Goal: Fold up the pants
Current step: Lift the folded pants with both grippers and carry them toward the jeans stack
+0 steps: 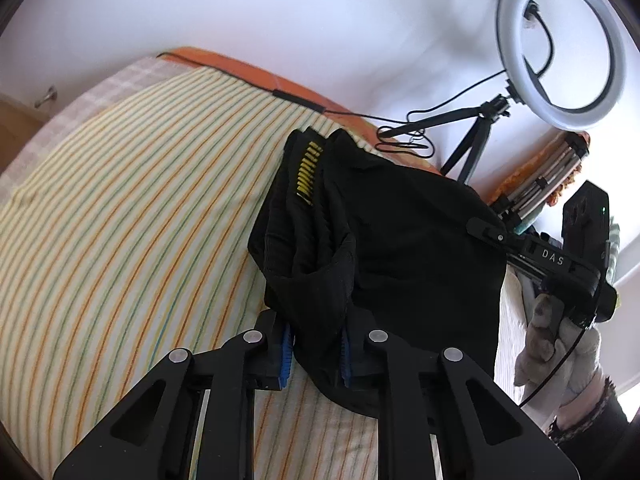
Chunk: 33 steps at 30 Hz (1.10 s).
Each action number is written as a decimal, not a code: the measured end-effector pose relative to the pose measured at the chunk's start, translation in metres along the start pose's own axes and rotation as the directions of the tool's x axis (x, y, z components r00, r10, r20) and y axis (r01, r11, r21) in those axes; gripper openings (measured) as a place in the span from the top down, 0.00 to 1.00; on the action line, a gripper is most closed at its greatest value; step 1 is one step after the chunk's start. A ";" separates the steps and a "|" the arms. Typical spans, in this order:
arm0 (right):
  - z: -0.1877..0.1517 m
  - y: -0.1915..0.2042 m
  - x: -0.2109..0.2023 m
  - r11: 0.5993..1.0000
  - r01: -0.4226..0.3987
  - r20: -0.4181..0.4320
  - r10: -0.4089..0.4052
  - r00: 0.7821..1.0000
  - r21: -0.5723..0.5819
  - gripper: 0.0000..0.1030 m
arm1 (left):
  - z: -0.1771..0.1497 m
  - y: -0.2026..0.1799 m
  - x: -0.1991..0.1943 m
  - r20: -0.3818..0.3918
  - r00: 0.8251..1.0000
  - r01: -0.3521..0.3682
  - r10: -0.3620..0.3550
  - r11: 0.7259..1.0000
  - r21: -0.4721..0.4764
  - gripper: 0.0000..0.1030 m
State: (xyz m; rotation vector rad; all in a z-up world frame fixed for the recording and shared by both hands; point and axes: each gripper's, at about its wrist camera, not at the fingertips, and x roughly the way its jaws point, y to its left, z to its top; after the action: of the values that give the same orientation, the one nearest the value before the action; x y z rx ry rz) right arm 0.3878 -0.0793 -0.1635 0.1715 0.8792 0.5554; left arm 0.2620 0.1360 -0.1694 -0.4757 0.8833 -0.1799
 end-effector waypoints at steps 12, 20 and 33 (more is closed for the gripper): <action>0.009 0.027 -0.022 0.991 0.060 0.025 -0.057 0.998 -0.118 0.91 | 0.000 -0.016 -0.016 0.042 0.999 0.024 -0.027 0.997 0.075 0.86; 0.011 0.039 -0.048 0.982 0.080 0.066 -0.070 0.995 -0.172 0.91 | -0.004 -0.023 -0.026 0.042 0.998 0.039 -0.043 0.995 0.086 0.86; 0.011 0.034 -0.115 0.965 0.137 0.128 -0.110 0.986 -0.222 0.91 | -0.009 -0.079 -0.039 0.066 0.992 0.096 -0.105 0.986 0.138 0.87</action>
State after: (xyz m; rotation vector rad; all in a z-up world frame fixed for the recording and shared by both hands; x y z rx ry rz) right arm 0.3248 -0.1108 -0.0653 -0.0618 0.7022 0.5212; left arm 0.2338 0.0768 -0.1095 -0.3984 0.7707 -0.3110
